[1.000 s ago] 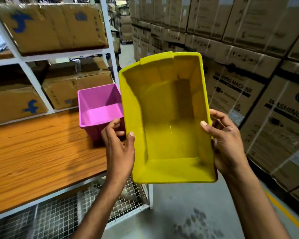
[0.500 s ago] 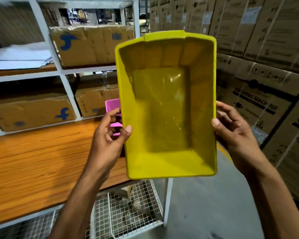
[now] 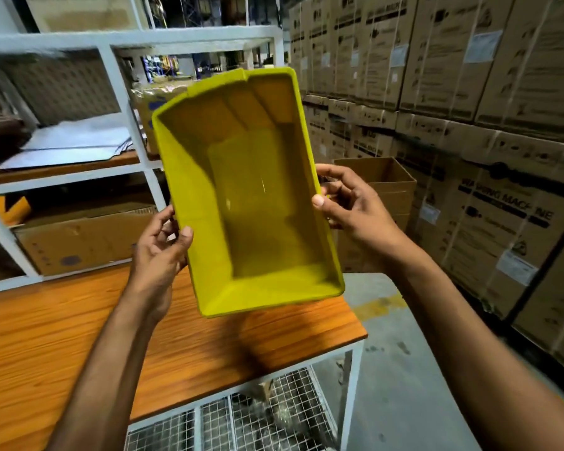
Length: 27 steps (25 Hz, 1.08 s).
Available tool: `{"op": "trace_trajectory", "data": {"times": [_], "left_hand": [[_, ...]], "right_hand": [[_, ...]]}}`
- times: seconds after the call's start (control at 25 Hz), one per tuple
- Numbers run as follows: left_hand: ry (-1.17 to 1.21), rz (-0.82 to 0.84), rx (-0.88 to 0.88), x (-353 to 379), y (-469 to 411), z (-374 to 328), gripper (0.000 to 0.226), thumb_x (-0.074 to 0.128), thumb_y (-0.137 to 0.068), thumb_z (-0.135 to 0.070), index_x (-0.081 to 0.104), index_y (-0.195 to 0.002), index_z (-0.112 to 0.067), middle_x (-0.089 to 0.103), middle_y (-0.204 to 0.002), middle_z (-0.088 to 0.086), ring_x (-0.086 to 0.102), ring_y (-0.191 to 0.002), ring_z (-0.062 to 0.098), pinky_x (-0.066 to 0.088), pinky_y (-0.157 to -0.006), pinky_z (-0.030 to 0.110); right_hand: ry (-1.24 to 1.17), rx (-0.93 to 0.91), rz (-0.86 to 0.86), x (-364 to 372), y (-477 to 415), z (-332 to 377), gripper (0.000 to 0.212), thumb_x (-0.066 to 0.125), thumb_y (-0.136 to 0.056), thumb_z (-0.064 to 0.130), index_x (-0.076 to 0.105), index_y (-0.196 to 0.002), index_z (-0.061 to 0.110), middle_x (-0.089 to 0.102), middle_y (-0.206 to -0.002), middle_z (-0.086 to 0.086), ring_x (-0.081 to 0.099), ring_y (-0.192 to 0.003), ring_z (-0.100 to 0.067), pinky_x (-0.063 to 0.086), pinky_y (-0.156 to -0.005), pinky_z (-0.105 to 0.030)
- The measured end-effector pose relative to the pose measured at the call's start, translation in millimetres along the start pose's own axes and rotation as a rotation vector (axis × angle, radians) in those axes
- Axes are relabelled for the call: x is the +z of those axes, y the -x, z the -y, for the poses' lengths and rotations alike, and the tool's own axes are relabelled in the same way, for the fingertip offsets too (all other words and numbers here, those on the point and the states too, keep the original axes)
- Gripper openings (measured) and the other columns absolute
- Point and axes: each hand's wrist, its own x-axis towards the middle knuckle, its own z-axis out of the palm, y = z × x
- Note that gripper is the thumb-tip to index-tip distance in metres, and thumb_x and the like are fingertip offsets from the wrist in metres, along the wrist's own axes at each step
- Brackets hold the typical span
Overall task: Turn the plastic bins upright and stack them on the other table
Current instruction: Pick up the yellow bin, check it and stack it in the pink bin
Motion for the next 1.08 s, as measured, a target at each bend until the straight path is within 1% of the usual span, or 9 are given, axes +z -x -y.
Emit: {"op": "trace_trajectory", "data": {"times": [0.24,0.36,0.48,0.6,0.72,0.8,0.88,1.0,1.08], "left_hand": [[0.06,-0.006,-0.253,0,-82,-12,0.036,0.065,-0.096,-0.012,0.068,-0.131,-0.019,0.075,-0.11,-0.004,0.066,-0.098,0.011,0.053,-0.084,0.032],[0.057,-0.051,-0.314,17,-120,-15,0.014,0.065,-0.096,-0.015,0.072,-0.108,-0.017,0.077,-0.092,-0.005,0.068,-0.081,0.007,0.055,-0.081,0.026],[0.09,-0.064,-0.38,32,-146,-8,0.012,0.068,-0.095,-0.017,0.072,-0.105,-0.013,0.074,-0.099,0.002,0.066,-0.087,0.012,0.048,-0.105,0.035],[0.13,-0.069,-0.436,37,-165,14,0.006,0.068,-0.094,-0.013,0.071,-0.097,-0.009,0.074,-0.093,0.005,0.064,-0.087,0.016,0.042,-0.109,0.036],[0.12,-0.11,-0.523,46,-169,38,0.005,0.066,-0.096,-0.012,0.066,-0.091,-0.013,0.066,-0.09,0.002,0.06,-0.077,0.012,0.056,-0.076,0.02],[0.096,-0.135,-0.572,51,-168,49,0.013,0.061,-0.1,-0.013,0.062,-0.088,-0.016,0.06,-0.084,-0.002,0.055,-0.071,0.008,0.044,-0.037,0.012],[0.09,-0.172,-0.598,54,-165,57,0.016,0.056,-0.103,-0.011,0.061,-0.088,-0.016,0.062,-0.078,-0.004,0.057,-0.066,0.005,0.035,-0.029,0.01],[0.133,-0.195,-0.587,53,-171,67,0.015,0.055,-0.103,-0.009,0.063,-0.093,-0.015,0.066,-0.081,-0.003,0.057,-0.072,0.006,0.045,-0.037,0.012],[0.136,-0.197,-0.54,51,-177,74,0.014,0.057,-0.101,-0.006,0.069,-0.108,-0.01,0.075,-0.081,-0.002,0.062,-0.083,0.01,0.057,-0.067,0.017]], "right_hand": [[-0.264,0.352,-0.019,-12,-101,-32,0.038,0.064,-0.098,0.005,0.064,-0.136,0.007,0.074,-0.096,-0.001,0.067,-0.073,-0.007,0.058,-0.062,-0.02],[-0.382,0.518,0.025,-18,-143,-46,0.018,0.052,-0.104,0.005,0.064,-0.117,0.001,0.072,-0.062,0.001,0.063,-0.048,-0.004,0.052,-0.047,-0.015],[-0.447,0.647,0.031,-26,-170,-62,0.016,0.046,-0.107,0.004,0.06,-0.101,0.01,0.061,-0.045,0.002,0.054,-0.03,-0.003,0.041,-0.031,-0.015],[-0.421,0.715,-0.016,-36,-192,-93,0.016,0.05,-0.106,0.005,0.062,-0.095,0.008,0.066,-0.052,-0.003,0.059,-0.033,-0.007,0.044,-0.031,-0.018],[-0.389,0.753,0.002,-38,-208,-131,0.012,0.054,-0.103,0.007,0.064,-0.097,0.011,0.072,-0.065,-0.004,0.062,-0.048,-0.009,0.049,-0.037,-0.017],[-0.374,0.768,0.021,-36,-213,-153,0.014,0.056,-0.102,0.008,0.066,-0.094,0.012,0.072,-0.063,-0.003,0.058,-0.057,-0.01,0.054,-0.048,-0.019],[-0.357,0.781,0.03,-34,-218,-173,0.013,0.057,-0.102,0.01,0.068,-0.095,0.012,0.074,-0.069,-0.004,0.054,-0.067,-0.011,0.053,-0.065,-0.023],[-0.371,0.789,0.048,-32,-224,-183,0.013,0.056,-0.102,0.01,0.068,-0.098,0.011,0.073,-0.075,-0.005,0.058,-0.06,-0.01,0.054,-0.057,-0.018],[-0.361,0.781,0.039,-32,-228,-183,0.015,0.053,-0.103,0.009,0.068,-0.1,0.013,0.075,-0.069,-0.002,0.065,-0.053,-0.008,0.056,-0.047,-0.02]]}}
